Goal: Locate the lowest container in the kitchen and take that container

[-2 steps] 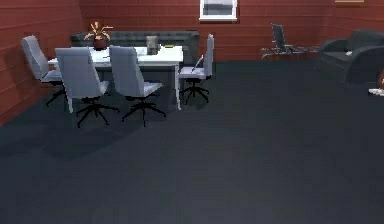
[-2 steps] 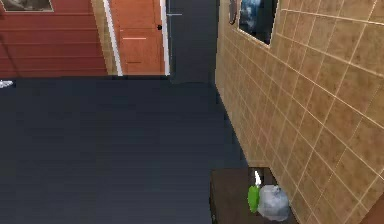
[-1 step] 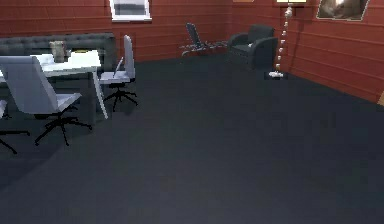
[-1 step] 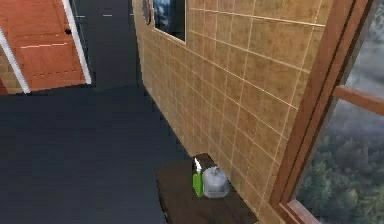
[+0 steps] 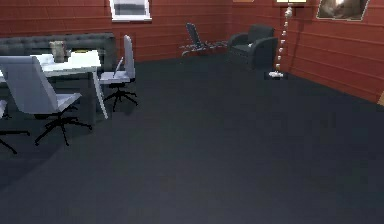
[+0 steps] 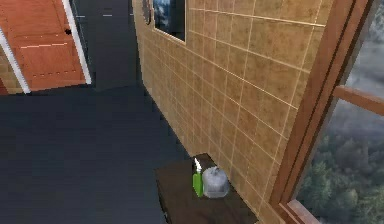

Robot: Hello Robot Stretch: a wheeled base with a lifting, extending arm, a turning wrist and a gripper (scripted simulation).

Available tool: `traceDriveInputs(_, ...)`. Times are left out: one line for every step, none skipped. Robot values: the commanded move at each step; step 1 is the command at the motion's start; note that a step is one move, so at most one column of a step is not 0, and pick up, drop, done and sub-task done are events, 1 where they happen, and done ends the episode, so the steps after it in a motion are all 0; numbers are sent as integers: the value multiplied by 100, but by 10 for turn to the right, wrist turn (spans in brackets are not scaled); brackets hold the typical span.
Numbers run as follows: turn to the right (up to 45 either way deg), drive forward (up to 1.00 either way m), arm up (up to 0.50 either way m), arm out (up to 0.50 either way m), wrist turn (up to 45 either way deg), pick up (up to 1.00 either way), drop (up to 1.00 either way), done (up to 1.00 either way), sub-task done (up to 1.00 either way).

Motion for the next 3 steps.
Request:
traceDriveInputs(0, 0, 0, 48, 0, 0, 0, 0, 0)
traceDriveInputs(0, 0, 0, 0, 450, 0, 0, 0, 0)
traceDriveInputs(0, 0, 0, 0, 450, 0, 0, 0, 0)
